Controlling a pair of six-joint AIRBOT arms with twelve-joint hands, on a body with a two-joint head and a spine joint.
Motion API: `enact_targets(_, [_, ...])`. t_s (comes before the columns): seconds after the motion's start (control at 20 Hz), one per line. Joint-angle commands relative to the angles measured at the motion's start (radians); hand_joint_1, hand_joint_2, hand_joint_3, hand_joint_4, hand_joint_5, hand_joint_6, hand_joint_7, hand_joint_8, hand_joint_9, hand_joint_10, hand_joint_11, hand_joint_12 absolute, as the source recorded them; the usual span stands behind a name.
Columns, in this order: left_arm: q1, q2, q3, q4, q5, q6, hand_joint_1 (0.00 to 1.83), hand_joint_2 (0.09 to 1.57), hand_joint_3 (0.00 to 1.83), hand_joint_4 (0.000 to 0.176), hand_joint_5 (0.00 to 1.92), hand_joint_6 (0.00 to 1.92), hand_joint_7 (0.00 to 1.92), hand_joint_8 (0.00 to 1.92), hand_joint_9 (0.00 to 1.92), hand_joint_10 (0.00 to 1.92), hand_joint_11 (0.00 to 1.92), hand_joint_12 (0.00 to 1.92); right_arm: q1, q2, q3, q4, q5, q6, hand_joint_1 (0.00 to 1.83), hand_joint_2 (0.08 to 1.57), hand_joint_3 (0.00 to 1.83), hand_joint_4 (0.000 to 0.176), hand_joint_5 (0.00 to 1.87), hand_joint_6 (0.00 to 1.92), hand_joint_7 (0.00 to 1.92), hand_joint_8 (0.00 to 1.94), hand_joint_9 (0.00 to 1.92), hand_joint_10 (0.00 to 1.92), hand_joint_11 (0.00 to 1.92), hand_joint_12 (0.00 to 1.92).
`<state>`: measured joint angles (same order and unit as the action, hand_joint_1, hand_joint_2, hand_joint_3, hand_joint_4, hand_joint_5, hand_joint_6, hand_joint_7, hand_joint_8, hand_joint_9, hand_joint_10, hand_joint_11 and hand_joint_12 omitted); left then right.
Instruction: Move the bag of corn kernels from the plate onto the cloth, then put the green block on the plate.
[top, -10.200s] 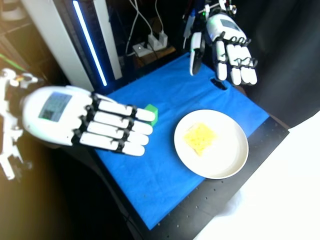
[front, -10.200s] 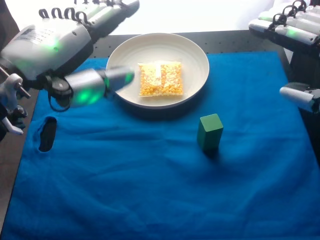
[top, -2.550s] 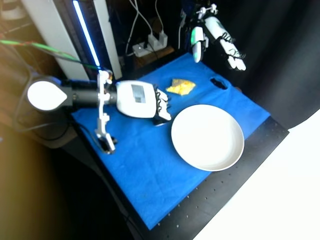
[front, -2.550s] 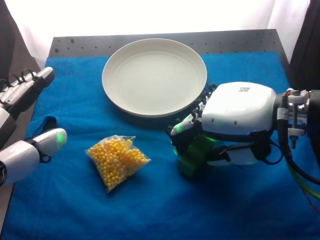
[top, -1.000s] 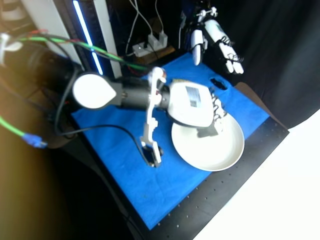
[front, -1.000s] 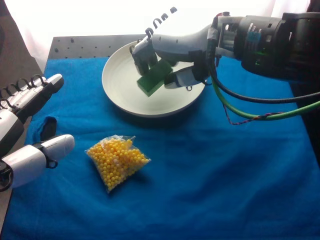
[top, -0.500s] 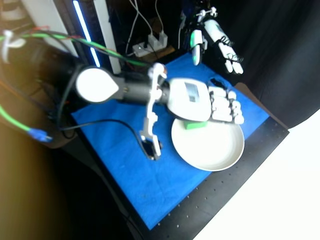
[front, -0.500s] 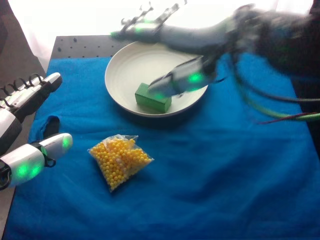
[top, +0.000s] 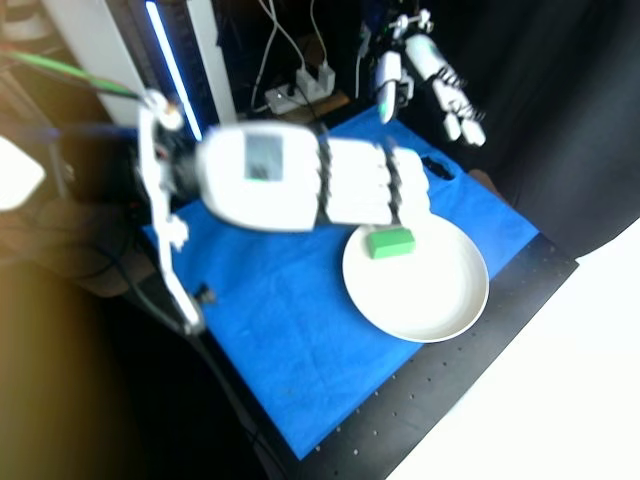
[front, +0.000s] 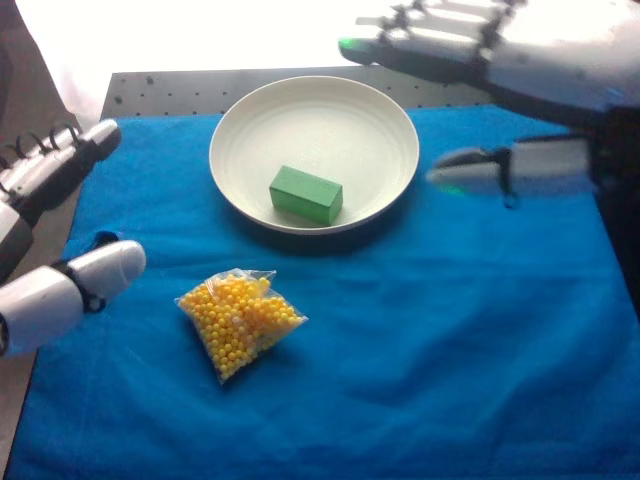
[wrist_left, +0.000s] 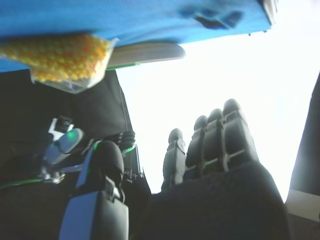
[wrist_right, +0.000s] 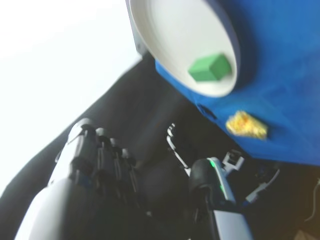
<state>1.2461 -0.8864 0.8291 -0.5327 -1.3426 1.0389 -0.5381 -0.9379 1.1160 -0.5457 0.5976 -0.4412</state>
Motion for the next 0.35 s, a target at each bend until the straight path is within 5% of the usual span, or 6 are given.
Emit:
enact_targets(0.0, [-0.015, 0.014, 0.003, 0.055, -0.118, -0.005, 0.32, 1.27, 0.00, 0.176, 0.05, 0.00, 0.00, 0.00, 0.00, 0.00, 0.00, 0.00, -0.016, 0.024, -0.005, 0.086, 0.144, -0.010, 0.36, 1.28, 0.01, 0.005, 0.00, 0.00, 0.00, 0.00, 0.00, 0.00, 0.00, 0.00])
enact_targets(0.1, [-0.022, 0.034, 0.001, 0.085, -0.118, -0.005, 0.30, 1.27, 0.00, 0.176, 0.02, 0.00, 0.00, 0.00, 0.00, 0.00, 0.00, 0.00, -0.090, 0.065, -0.019, 0.157, 0.225, -0.010, 0.29, 1.25, 0.00, 0.037, 0.00, 0.00, 0.00, 0.00, 0.00, 0.00, 0.00, 0.00])
enact_targets(0.15, [-0.025, 0.044, 0.001, 0.097, -0.119, -0.005, 0.38, 1.29, 0.00, 0.176, 0.01, 0.00, 0.00, 0.00, 0.00, 0.00, 0.00, 0.00, -0.111, 0.086, -0.031, 0.177, 0.247, -0.013, 0.29, 1.25, 0.00, 0.082, 0.00, 0.00, 0.00, 0.00, 0.00, 0.00, 0.00, 0.00])
enact_targets(0.3, [-0.039, 0.080, -0.001, 0.124, -0.168, -0.004, 0.43, 1.27, 0.00, 0.164, 0.00, 0.00, 0.00, 0.00, 0.00, 0.00, 0.00, 0.00, -0.143, 0.176, -0.108, 0.269, 0.326, -0.137, 0.41, 1.26, 0.00, 0.089, 0.00, 0.00, 0.00, 0.00, 0.00, 0.00, 0.00, 0.00])
